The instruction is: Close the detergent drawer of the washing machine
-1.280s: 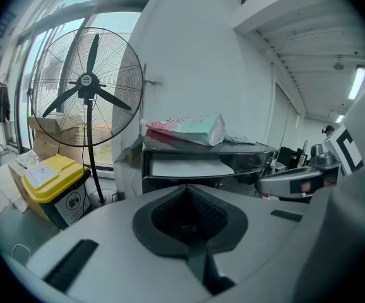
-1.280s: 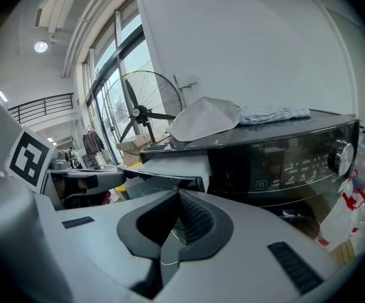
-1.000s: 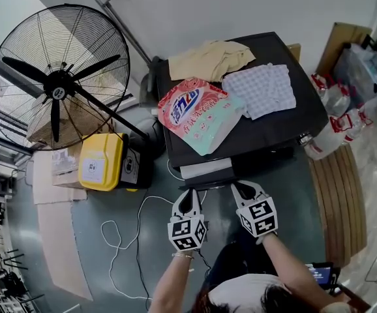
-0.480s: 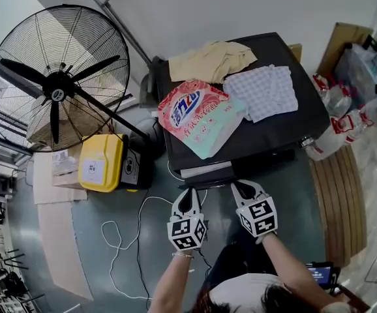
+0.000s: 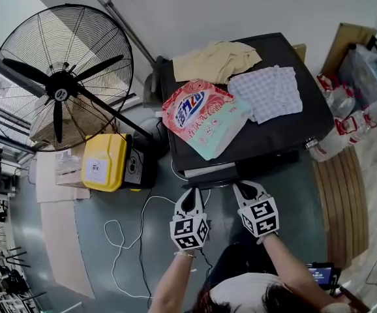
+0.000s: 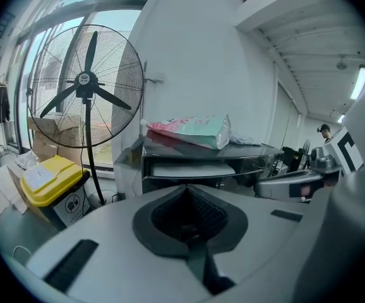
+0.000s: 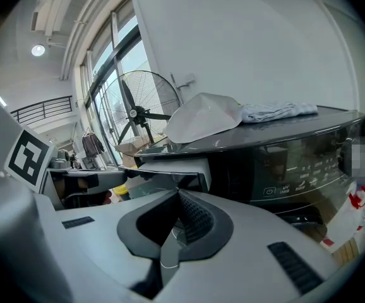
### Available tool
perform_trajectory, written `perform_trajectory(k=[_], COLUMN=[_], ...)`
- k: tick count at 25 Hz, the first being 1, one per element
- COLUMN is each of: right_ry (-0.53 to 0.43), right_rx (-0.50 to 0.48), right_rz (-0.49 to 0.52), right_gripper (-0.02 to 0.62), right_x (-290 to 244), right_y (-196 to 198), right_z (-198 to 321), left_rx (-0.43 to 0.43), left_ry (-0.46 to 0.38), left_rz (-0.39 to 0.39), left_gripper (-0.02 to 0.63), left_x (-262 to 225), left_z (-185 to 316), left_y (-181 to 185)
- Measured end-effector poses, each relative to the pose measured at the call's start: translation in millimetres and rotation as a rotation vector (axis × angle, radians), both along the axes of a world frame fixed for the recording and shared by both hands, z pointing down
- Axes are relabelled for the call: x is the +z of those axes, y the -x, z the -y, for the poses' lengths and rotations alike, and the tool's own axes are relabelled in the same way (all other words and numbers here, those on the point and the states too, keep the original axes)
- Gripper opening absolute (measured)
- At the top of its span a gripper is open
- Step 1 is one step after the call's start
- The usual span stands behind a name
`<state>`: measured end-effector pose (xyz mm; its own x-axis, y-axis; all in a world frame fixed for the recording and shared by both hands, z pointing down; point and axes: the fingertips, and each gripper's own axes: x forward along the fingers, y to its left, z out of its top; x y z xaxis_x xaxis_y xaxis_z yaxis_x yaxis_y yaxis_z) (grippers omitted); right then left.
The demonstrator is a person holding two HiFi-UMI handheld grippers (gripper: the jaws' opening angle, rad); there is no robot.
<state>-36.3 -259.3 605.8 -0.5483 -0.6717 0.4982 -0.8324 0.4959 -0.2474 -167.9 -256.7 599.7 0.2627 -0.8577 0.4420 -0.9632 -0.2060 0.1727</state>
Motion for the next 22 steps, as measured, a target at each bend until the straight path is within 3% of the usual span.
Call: perform_trajectory(k=[8,22], right_ry=[-0.027,-0.05], right_rx=[0.068,0.064], right_rz=[0.026,0.042], right_gripper=[0.025,0.023], right_x=[-11.8,-14.1], right_y=[-7.0,-8.3], right_z=[31.6,40.9], left_rx=[-0.019,-0.011], left_ry=[0.025,0.003], left_rz=[0.009,0.0], left_gripper=[0.015,0.015], left_x=[-1.7,-2.7], left_z=[29.7,38.9], left_y=[4.1,3.9])
